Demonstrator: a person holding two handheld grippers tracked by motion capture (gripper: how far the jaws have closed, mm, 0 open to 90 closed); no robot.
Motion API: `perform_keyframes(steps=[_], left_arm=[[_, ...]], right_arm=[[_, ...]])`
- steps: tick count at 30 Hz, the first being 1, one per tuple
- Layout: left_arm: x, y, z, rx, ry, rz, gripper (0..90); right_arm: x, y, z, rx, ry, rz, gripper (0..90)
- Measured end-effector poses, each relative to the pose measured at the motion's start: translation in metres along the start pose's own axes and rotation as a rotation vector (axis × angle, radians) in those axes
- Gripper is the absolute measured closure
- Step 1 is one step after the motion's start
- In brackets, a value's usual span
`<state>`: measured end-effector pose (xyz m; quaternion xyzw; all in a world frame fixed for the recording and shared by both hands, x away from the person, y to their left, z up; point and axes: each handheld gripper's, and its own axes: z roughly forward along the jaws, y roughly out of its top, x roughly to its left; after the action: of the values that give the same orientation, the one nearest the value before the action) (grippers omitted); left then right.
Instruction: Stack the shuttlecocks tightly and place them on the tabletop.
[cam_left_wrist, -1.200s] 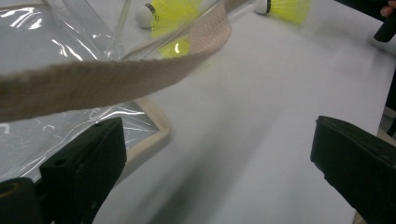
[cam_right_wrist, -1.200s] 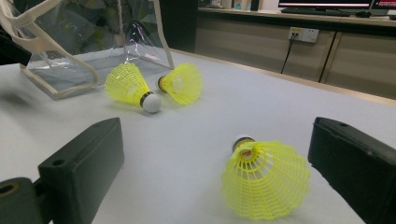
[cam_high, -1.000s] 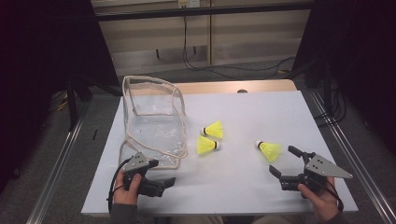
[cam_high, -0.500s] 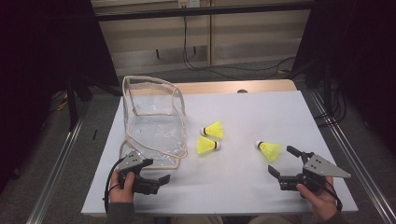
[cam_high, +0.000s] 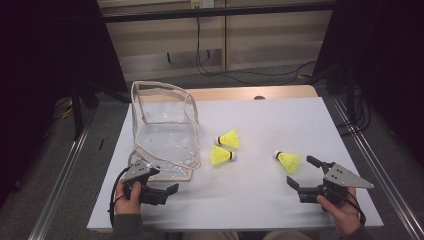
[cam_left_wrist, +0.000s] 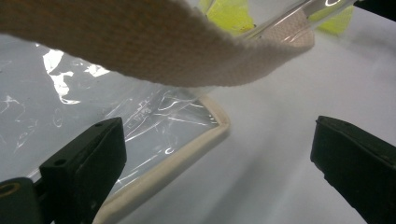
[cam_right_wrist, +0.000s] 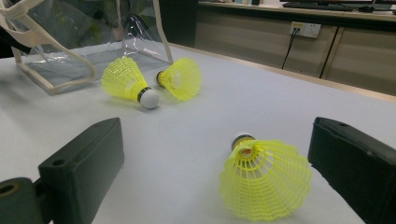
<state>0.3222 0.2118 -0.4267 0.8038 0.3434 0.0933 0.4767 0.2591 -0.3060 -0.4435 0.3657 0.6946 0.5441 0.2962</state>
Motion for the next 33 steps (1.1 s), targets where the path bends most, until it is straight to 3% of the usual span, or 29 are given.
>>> perform_keyframes(steps=[17,26,33], left_arm=[[0.002,0.0,0.0,0.007,0.006,0.007,3.9],[0.002,-0.002,0.0,0.005,0.004,0.003,3.8],[0.003,-0.001,0.001,0.003,0.002,0.001,3.8]], right_arm=[[-0.003,0.0,0.005,0.024,-0.001,0.014,3.1],[-0.009,-0.002,0.013,0.094,-0.021,0.05,5.9],[-0.006,0.0,0.019,0.117,-0.026,0.03,6.2]])
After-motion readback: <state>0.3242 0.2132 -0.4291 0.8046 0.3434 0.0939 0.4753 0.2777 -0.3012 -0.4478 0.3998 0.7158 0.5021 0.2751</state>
